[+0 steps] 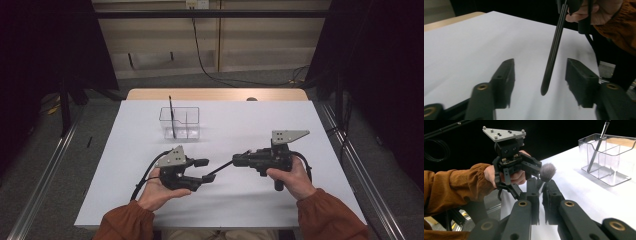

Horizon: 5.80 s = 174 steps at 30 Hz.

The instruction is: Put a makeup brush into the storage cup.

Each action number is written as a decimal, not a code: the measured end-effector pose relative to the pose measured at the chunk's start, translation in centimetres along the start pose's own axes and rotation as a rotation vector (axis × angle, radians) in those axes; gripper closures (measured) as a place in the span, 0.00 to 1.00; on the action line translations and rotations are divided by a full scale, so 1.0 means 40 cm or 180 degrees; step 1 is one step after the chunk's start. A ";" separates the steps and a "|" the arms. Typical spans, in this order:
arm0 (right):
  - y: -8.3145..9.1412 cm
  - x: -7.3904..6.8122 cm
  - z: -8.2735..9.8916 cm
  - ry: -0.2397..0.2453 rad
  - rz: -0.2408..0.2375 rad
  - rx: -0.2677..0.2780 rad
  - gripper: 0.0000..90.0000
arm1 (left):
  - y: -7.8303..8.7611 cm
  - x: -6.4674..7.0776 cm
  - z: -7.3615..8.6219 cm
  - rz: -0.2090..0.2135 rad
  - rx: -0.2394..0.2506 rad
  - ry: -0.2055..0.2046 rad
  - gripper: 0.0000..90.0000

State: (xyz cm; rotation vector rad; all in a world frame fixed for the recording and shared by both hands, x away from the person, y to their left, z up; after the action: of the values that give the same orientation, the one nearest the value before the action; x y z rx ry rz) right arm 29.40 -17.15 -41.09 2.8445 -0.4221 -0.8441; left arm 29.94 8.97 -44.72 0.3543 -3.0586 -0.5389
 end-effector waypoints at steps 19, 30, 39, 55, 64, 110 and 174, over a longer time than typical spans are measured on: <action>0.032 0.012 -0.016 0.0030 0.0160 -0.0082 0.94 | 0.046 -0.027 -0.014 -0.0247 0.0082 0.0189 0.04; 0.039 0.010 -0.047 -0.0008 0.0227 -0.0251 0.94 | 0.049 -0.029 -0.011 -0.0261 -0.0018 0.0129 0.02; 0.024 0.009 -0.063 -0.0006 0.0289 -0.0557 0.94 | 0.052 -0.026 -0.015 -0.0229 -0.0041 0.0133 0.02; 0.003 0.001 -0.099 0.0018 0.0397 -0.1003 0.94 | 0.036 -0.018 -0.027 -0.0160 -0.0082 0.0085 0.02; -0.015 0.002 -0.115 0.0026 0.0521 -0.1258 0.94 | 0.031 -0.014 -0.025 -0.0135 -0.0106 0.0079 0.03; -0.103 -0.034 -0.154 0.0232 0.0638 -0.2195 0.94 | -0.057 0.033 -0.053 0.0232 -0.0058 0.0077 0.22; -0.124 -0.037 -0.120 0.0314 0.0347 -0.1875 0.70 | -0.081 0.013 -0.043 0.0204 -0.0123 0.0048 0.94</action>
State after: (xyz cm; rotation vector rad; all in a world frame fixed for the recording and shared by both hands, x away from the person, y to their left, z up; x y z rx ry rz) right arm 32.00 -11.71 -37.40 2.2847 -0.2567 -0.6660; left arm 30.24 5.31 -44.22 0.2574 -3.0285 -0.5886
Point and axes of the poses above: each handheld gripper's, and its own axes: y roughly backward along the jaws, z roughly out of its underside, x roughly to its right, the point moved 3 cm from there along -y, roughly forward along the jaws, and after that the axes turned 11 degrees about -y, right-handed, at the moved point
